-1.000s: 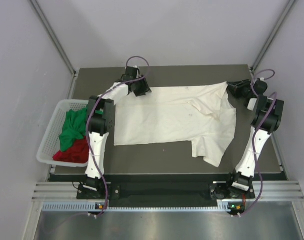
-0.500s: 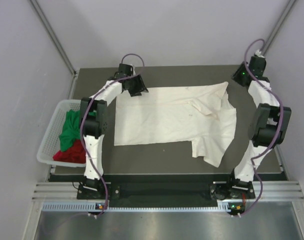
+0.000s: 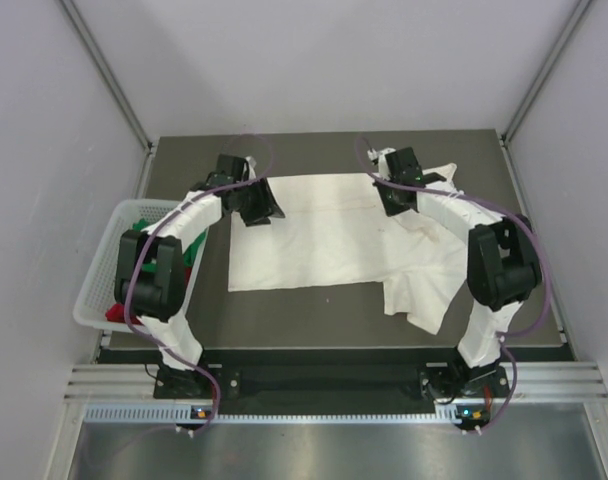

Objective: Fold and stack the t-shirts
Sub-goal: Fold the tshirt

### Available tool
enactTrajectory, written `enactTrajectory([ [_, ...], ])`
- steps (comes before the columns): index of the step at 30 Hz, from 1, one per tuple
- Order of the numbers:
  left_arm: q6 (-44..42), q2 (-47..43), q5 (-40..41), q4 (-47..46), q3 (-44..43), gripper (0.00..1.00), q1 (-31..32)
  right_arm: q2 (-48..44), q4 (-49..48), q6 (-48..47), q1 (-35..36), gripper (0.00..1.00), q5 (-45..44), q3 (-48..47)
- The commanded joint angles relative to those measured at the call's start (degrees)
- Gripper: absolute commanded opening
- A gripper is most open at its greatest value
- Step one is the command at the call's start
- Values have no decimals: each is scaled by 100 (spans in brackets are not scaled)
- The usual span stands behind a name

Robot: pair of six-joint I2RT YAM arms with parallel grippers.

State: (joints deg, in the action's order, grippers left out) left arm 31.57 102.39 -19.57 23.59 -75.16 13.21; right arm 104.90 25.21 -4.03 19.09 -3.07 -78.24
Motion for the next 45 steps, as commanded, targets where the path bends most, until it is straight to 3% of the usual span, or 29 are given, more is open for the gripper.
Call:
enactTrajectory([
  [1, -98, -456, -240, -136, 325, 53, 15, 170, 194, -519, 103, 14, -702, -86],
  [17, -143, -659, -143, 49, 273, 53, 6, 812, 89, -766, 139, 27, -1388, -218],
  [25, -143, -659, -20, 93, 212, 52, 6, 1032, 45, -810, 139, 22, -1371, -306],
  [29, -151, -659, 32, 101, 203, 52, 6, 953, 1, -810, 139, 0, -1573, -324],
  [37, -90, -562, 33, 58, 203, 52, 6, 743, 703, -748, 130, 0, -1381, -745],
  [45, -63, -457, 15, 49, 142, 52, 6, 742, 1530, -423, -116, 0, -124, -1167],
])
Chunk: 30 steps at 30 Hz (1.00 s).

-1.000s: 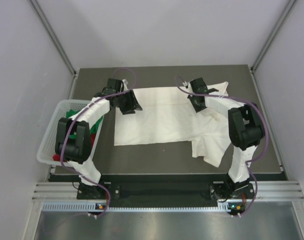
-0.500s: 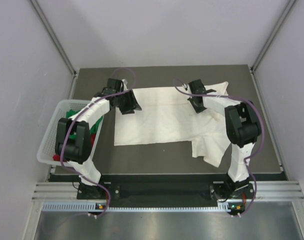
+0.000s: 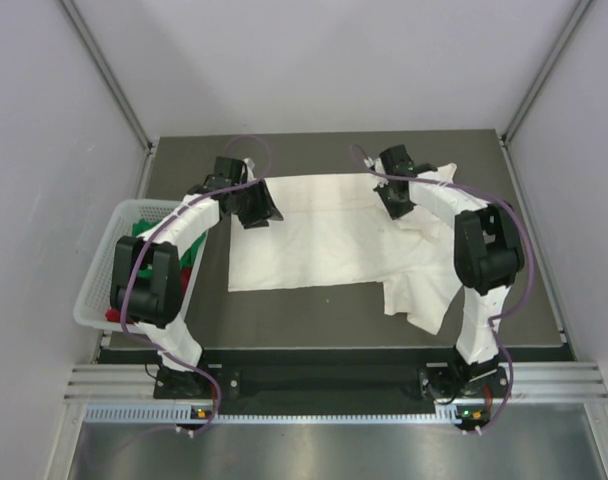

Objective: Fold and stack the t-shirts
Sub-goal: Fold the tshirt

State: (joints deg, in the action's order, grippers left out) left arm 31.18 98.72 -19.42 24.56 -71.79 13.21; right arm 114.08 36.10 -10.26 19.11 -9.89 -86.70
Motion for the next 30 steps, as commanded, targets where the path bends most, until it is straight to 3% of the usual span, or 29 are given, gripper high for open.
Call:
enactTrajectory([
  [1, -24, -89, 0, -47, -204, 52, 6, -132, 503, 235, -136, 0, 593, -383],
  [10, -7, -81, 17, -12, -239, 52, 6, -202, 670, 587, -540, 0, 1919, -410],
  [22, 72, 95, 70, -65, -318, 52, 6, -18, 398, 1254, -979, 0, 2421, -401],
  [24, 99, 182, 61, -65, -353, 52, 6, 0, 93, 1683, -1199, 0, 3147, -244],
  [30, 134, 253, 70, -100, -336, 52, 6, 53, -252, 2054, -1639, 0, 3503, 126],
])
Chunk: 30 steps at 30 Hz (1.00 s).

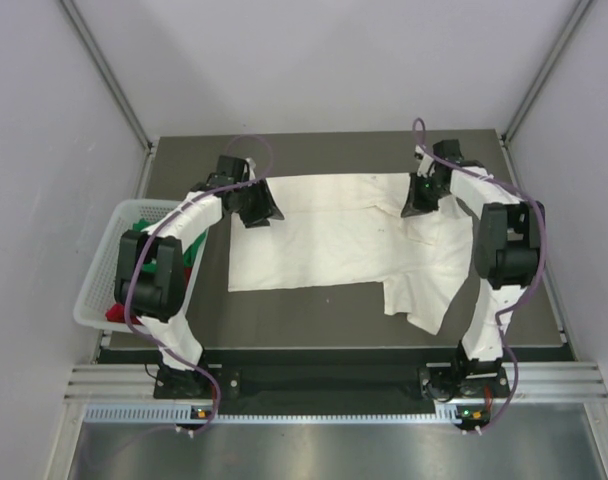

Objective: Fold and stack the t-shirts
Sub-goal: Fold the tshirt

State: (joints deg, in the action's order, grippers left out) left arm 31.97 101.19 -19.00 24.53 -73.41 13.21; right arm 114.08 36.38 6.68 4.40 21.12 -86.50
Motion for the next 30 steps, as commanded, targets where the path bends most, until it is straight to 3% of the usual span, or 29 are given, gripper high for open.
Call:
enactTrajectory([
  [1, 55, 6, 37, -107, -165, 52, 6, 88, -289, 395, -194, 0, 375, 124],
  [3, 55, 6, 46, -98, -165, 52, 6, 97, -298, 440, -247, 2, 112, 177],
  [7, 55, -2, 81, -98, -156, 52, 6, 62, -132, 431, -238, 15, -713, 63],
  [8, 55, -2, 90, -107, -156, 52, 6, 35, -79, 414, -203, 22, -1098, 28],
  [12, 55, -11, 134, -89, -165, 52, 6, -262, 246, 308, 42, 32, -2058, -191],
  [20, 152, 155, 169, -203, -218, 53, -20, -1028, -87, -920, 1411, 31, -3781, -87],
  [26, 222, 270, 143, -151, -289, 52, -91, -915, -623, -1951, 2415, 24, -4099, 344],
  [30, 222, 200, 151, -203, -166, 52, -161, -450, -624, -1995, 2486, 21, -4134, 265],
])
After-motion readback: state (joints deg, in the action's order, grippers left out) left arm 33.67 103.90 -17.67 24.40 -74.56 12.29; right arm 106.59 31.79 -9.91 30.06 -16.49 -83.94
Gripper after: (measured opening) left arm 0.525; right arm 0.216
